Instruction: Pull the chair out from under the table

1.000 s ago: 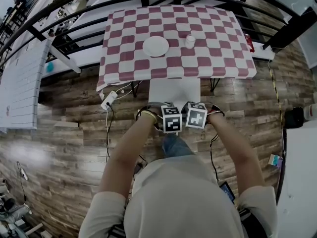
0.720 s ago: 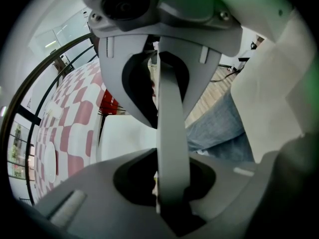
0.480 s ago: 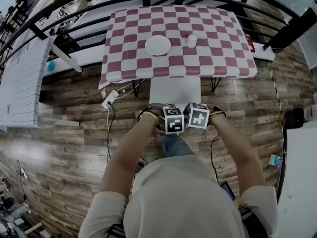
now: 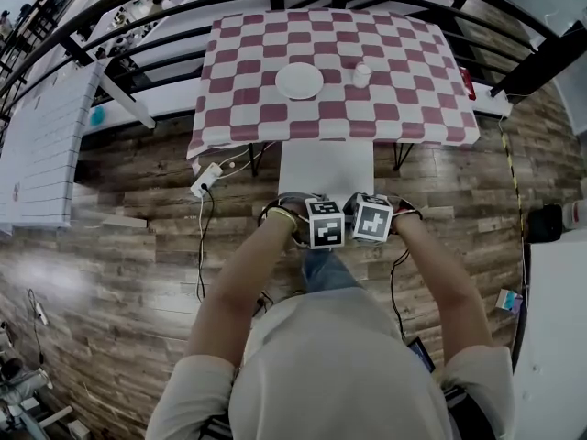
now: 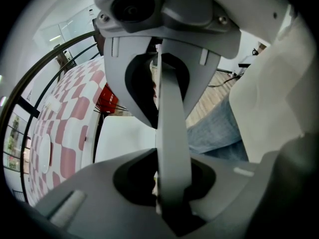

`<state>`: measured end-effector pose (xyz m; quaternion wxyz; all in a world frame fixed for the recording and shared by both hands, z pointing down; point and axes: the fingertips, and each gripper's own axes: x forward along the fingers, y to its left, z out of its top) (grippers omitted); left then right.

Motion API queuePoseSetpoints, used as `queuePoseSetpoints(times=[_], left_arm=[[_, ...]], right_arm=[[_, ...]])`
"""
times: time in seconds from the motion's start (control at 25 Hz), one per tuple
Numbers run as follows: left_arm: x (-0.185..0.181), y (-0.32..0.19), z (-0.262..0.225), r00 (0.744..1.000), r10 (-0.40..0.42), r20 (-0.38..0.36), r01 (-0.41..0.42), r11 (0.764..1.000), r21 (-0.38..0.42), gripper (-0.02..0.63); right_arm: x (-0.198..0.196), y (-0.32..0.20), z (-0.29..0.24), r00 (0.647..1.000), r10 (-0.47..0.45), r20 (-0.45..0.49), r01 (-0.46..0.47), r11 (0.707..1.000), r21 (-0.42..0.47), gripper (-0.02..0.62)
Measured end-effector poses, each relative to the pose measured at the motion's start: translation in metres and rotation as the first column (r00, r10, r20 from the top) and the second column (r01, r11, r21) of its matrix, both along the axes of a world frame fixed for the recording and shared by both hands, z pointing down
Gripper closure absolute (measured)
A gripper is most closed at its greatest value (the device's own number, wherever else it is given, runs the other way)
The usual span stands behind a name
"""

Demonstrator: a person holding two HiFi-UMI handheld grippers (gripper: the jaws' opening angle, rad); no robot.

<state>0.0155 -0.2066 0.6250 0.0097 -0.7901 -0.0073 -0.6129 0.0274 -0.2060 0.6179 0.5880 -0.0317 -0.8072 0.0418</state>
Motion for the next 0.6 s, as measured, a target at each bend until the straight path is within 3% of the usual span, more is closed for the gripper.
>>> queuePoseSetpoints(times=[0.16, 0.32, 0.44, 0.6], left_arm=[[-0.001, 0.007, -0.001, 1.0, 0.004, -0.001, -0.004, 1.0, -0.002, 0.528], [0.0, -0.003, 0.027, 1.0, 0.01, -0.002, -0.01, 0.997, 0.074, 0.528], [-0.001, 0.014, 0.006, 1.0, 0.023, -0.009, -0.022, 1.0, 0.022, 0.529], [-0.004, 0.023, 0.002, 1.0, 0.03, -0.005, -0.03, 0.999, 0.014, 0.529]], right_arm=[[-0.001, 0.006, 0.0, 1.0, -0.002, -0.001, 0.002, 1.0, 0.001, 0.512], [-0.003, 0.012, -0.001, 1.0, 0.002, 0.001, -0.002, 1.0, 0.001, 0.512], [-0.003, 0.017, 0.001, 1.0, 0.004, -0.003, -0.004, 1.0, 0.004, 0.511], [-0.004, 0.024, 0.001, 1.0, 0.009, -0.002, -0.009, 1.0, 0.003, 0.511]])
